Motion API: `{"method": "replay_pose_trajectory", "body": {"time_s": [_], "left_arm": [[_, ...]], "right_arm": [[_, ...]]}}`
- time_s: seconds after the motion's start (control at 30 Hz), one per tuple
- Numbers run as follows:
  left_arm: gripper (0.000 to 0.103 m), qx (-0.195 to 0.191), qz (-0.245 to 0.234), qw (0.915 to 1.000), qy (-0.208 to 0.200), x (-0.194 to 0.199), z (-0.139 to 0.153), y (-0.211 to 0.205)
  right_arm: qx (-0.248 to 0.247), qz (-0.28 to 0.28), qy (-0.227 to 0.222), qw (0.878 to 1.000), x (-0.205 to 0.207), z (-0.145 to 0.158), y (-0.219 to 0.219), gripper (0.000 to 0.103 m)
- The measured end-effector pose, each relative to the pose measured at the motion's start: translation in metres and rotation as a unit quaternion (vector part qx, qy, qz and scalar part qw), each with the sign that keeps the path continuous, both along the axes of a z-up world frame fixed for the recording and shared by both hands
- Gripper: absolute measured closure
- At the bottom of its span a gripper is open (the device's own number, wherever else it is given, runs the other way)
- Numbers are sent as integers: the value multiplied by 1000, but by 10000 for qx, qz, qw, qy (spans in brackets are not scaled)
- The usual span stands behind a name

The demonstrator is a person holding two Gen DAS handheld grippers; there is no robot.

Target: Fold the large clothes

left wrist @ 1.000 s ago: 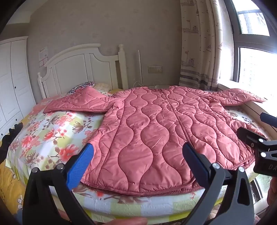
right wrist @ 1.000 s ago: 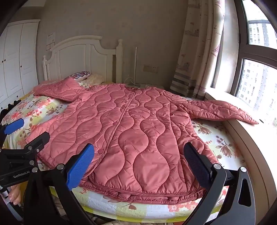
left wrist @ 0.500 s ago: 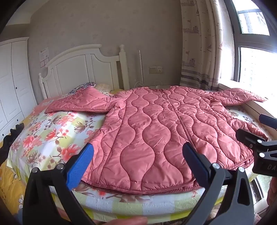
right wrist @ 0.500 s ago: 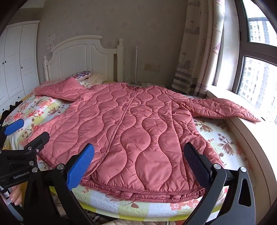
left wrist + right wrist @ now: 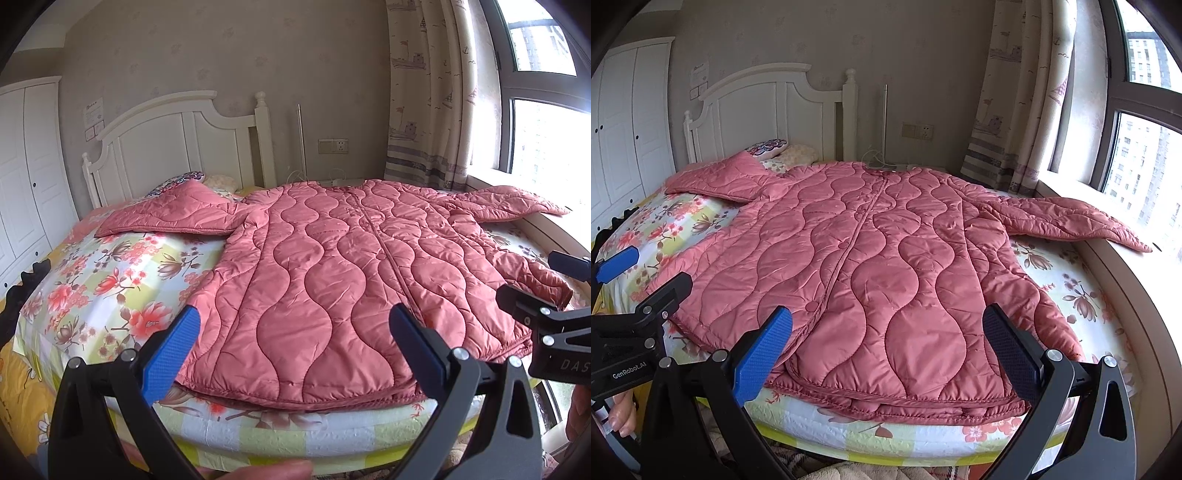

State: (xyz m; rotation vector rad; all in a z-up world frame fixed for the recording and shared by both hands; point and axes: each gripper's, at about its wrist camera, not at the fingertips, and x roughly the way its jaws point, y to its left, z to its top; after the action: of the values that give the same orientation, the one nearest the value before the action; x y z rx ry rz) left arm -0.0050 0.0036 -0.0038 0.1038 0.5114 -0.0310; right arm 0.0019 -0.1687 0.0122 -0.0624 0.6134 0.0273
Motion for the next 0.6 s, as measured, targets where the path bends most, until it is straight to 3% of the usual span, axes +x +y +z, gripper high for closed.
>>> {"method": "replay_pose_trajectory", "body": {"time_s": [0.6], "left_arm": [[2,29,-15,10000,64,0,-6,0]], "right_arm": [[73,14,152,9999,4,-5,-2,4]]}}
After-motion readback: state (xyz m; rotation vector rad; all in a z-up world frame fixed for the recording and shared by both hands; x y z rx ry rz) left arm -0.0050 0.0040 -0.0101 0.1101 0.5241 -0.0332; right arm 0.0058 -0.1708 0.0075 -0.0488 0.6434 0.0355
